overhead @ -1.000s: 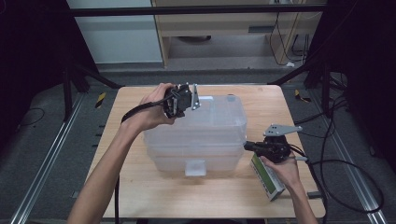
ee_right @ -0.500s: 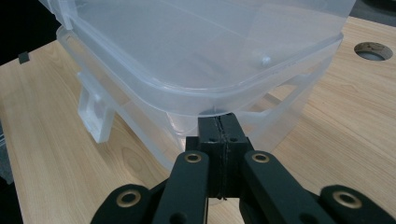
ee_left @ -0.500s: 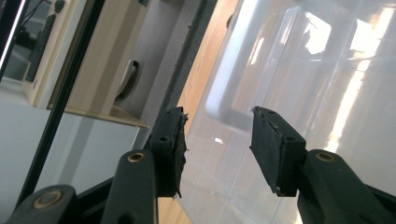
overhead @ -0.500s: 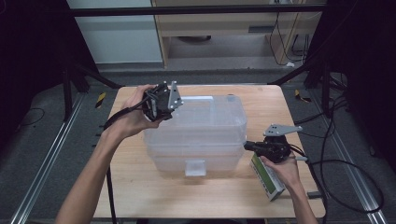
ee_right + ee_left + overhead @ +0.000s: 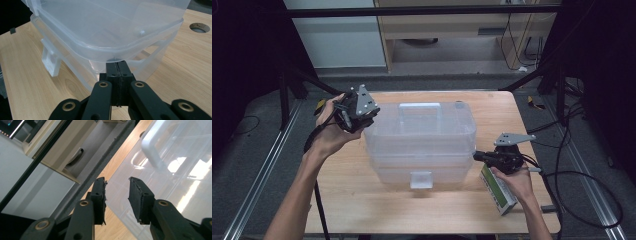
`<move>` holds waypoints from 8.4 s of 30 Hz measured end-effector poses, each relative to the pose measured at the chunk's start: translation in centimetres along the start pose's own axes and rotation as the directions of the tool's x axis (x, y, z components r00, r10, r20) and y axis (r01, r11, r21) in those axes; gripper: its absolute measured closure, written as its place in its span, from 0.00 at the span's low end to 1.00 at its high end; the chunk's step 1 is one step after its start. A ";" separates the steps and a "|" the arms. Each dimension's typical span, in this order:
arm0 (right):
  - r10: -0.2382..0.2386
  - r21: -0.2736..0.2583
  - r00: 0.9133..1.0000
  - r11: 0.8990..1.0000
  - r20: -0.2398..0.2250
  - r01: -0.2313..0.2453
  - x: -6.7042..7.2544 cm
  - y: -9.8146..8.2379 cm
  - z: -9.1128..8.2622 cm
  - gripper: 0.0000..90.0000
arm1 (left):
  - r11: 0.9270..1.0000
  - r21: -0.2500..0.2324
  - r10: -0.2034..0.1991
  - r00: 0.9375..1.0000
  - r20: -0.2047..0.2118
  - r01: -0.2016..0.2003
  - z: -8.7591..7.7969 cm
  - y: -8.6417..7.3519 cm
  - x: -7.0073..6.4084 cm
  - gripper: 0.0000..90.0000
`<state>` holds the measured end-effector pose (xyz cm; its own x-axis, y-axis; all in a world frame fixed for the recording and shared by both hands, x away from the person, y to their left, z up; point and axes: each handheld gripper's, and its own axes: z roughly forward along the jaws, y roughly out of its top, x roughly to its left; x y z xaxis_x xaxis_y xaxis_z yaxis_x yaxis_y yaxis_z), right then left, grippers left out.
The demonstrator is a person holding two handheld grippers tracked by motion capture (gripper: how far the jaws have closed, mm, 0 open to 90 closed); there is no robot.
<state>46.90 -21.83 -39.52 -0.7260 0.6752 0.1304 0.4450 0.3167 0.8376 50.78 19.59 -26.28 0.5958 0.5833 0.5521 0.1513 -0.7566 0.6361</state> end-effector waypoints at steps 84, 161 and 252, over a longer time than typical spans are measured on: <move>0.008 -0.064 1.000 0.998 0.014 -0.007 -0.1 0.8 -0.4 1.00 | 0.898 -0.118 -0.423 0.906 0.027 0.423 1.7 -13.1 -7.8 0.70; -0.012 0.082 0.991 0.997 0.132 0.001 0.2 -0.3 2.3 0.86 | 0.856 -0.259 -0.467 0.884 -0.015 0.448 1.6 -11.2 -7.0 0.76; 0.143 0.163 0.935 0.965 0.325 -0.205 2.1 1.2 3.7 0.88 | 0.845 -0.286 -0.495 0.863 -0.102 0.451 2.7 -7.2 -3.1 0.84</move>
<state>47.86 -17.59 -40.25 -0.4443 0.8932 0.0695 0.6636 0.2760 0.6953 49.95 22.41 -34.07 0.3586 0.9080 0.2165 0.1711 -0.2919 0.9410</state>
